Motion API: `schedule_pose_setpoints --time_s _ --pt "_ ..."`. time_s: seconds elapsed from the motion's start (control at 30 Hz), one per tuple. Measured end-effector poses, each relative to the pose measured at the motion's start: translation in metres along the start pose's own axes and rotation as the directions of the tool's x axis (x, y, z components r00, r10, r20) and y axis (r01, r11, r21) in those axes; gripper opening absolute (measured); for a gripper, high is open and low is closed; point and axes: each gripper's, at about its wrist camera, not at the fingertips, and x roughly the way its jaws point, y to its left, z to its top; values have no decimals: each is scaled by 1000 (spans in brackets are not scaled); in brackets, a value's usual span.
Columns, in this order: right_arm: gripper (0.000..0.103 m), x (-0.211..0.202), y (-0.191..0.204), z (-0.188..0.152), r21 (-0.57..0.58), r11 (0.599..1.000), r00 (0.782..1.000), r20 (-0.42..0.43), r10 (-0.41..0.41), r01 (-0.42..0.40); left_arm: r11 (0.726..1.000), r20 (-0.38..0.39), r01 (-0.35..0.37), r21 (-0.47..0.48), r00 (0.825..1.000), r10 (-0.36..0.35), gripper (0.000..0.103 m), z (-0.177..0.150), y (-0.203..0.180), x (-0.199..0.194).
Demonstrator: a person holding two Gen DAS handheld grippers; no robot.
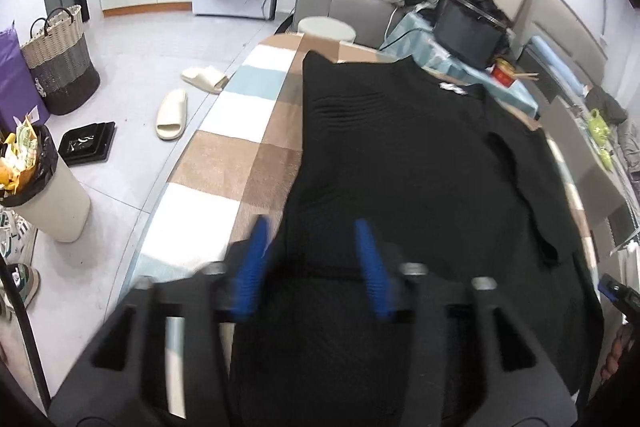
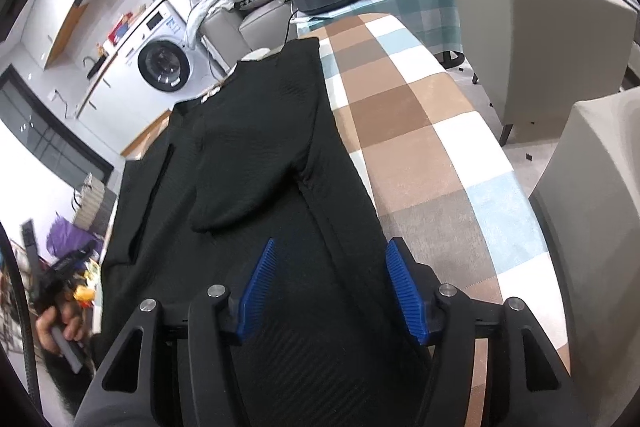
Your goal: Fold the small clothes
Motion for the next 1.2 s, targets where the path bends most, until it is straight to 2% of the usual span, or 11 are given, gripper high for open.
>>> schedule_pose_setpoints --time_s 0.03,0.2,0.23,0.37,0.5,0.57,0.67,0.87,1.03,1.2 --pt "61 0 1 -2 -9 1000 1000 -5 -7 7 1000 9 -4 -1 1000 4 69 -5 -1 -8" --pt "62 -1 1 -10 -34 999 1000 -20 -24 23 998 27 -63 32 998 62 74 -32 -5 -40" --pt "62 -2 2 -12 -37 999 1000 -21 -23 22 997 32 -63 34 998 61 78 -37 -5 -46" --pt "66 -8 6 -20 -65 998 1000 -13 -20 19 999 38 -23 29 999 21 84 -58 -3 -66" --pt "68 -14 9 -28 -94 995 999 -9 -32 31 1000 34 -1 25 999 0 96 -78 -3 -82" --pt "81 -19 11 -33 -109 993 999 -2 -40 40 1000 41 8 30 999 -10 101 -86 -4 -90" --pt "85 -26 12 -42 -143 987 998 22 -66 68 999 66 25 39 997 -27 102 -101 -6 -104" --pt "86 -37 11 -63 -190 976 994 25 -104 107 999 86 24 48 996 -29 102 -129 -4 -129" --pt "86 -44 7 -78 -208 973 994 30 -101 105 999 87 4 33 996 -7 102 -151 4 -144" --pt "86 -55 -3 -92 -217 969 993 35 -112 117 998 97 -3 57 995 -3 102 -168 6 -162"
